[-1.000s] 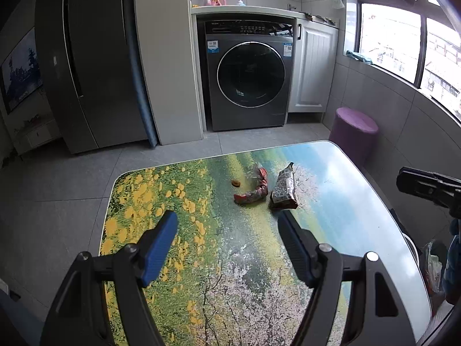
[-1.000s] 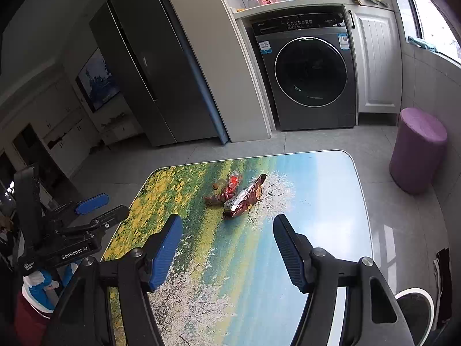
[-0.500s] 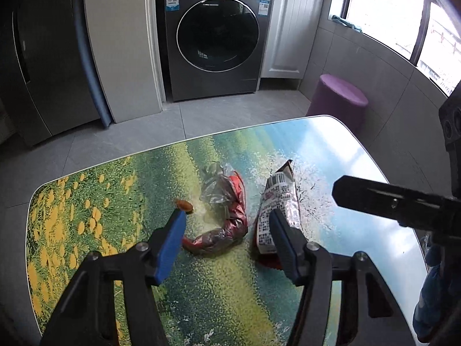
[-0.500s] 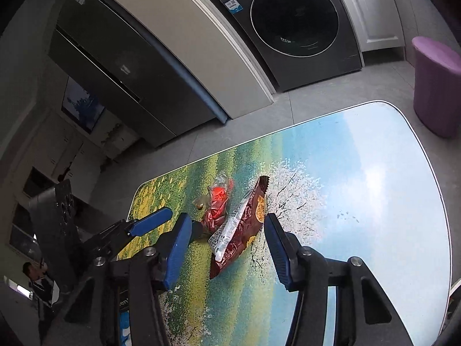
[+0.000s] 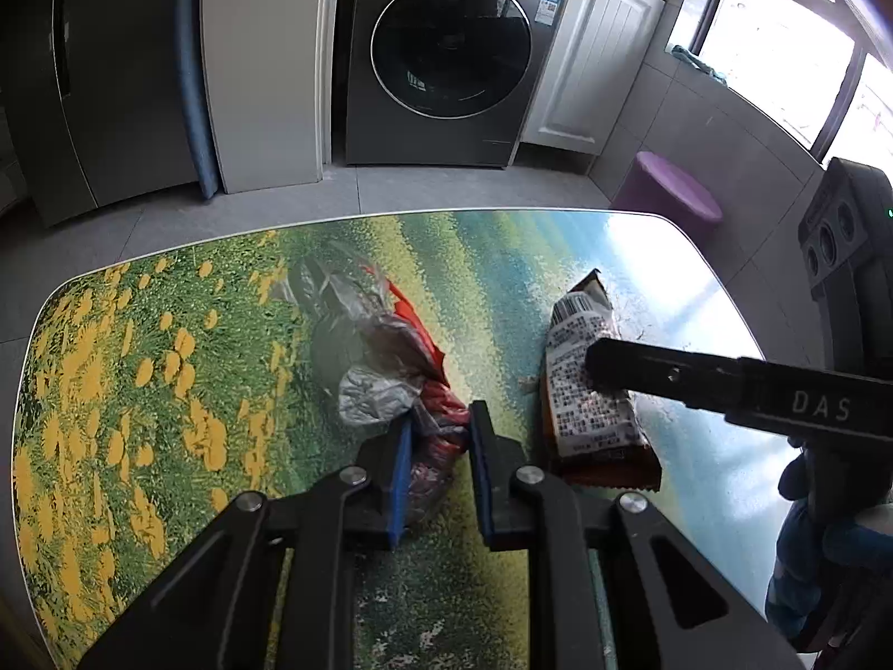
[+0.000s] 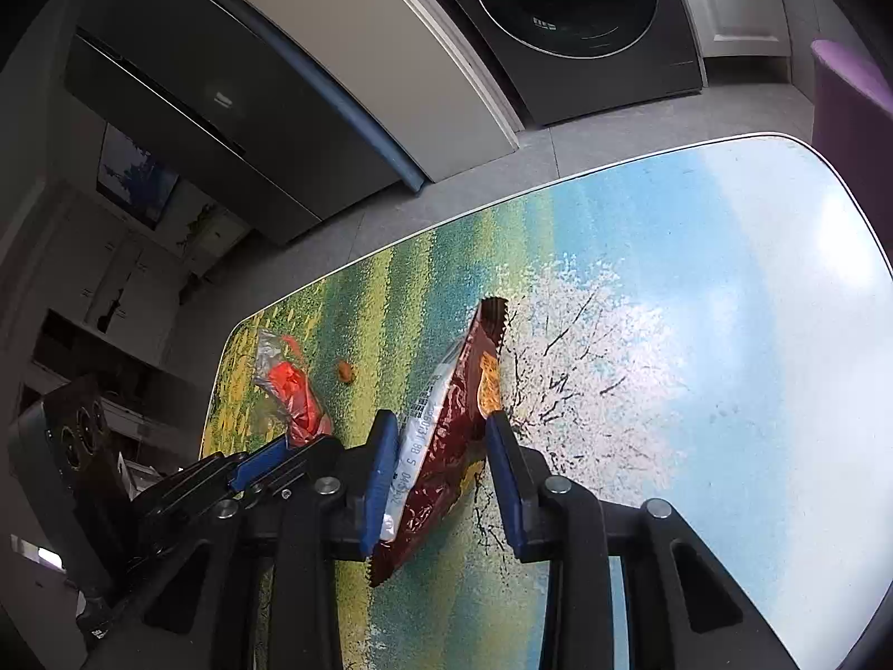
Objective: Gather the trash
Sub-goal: 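Grasp the red-clear wrapper with the left gripper while the right gripper grasps the brown snack bag, then carry both wrappers over the trash bin and open both grippers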
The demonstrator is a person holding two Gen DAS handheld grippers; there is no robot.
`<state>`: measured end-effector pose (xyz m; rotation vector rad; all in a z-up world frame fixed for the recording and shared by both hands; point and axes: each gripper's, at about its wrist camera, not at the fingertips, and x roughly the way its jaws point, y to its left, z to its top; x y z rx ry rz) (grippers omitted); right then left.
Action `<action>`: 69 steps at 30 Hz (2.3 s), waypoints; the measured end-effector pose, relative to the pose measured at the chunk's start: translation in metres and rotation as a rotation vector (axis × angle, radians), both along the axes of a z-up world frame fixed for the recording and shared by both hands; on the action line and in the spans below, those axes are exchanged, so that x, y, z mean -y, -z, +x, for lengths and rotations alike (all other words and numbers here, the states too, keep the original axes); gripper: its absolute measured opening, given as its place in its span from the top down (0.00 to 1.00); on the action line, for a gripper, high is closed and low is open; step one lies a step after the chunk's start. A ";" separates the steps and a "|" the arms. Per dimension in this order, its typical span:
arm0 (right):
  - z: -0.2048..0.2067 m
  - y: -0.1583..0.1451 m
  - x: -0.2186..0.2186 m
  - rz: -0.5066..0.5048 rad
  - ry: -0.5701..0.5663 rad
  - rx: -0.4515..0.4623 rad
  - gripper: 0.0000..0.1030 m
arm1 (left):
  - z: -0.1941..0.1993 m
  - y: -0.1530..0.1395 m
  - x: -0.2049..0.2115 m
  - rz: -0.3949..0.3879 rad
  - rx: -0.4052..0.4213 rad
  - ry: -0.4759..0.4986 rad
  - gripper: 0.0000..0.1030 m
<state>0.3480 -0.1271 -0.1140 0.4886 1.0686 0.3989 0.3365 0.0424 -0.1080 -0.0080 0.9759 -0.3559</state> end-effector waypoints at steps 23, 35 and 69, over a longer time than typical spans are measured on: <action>-0.210 -0.096 0.126 0.039 0.191 0.215 0.85 | -0.168 -0.116 0.055 -0.044 0.214 0.094 0.83; -0.293 -0.092 0.265 -0.074 0.481 0.241 0.85 | -0.216 -0.138 0.195 -0.085 0.200 0.347 0.83; -0.318 0.044 0.388 -0.064 0.707 -0.080 0.59 | -0.188 -0.026 0.405 -0.100 -0.103 0.467 0.50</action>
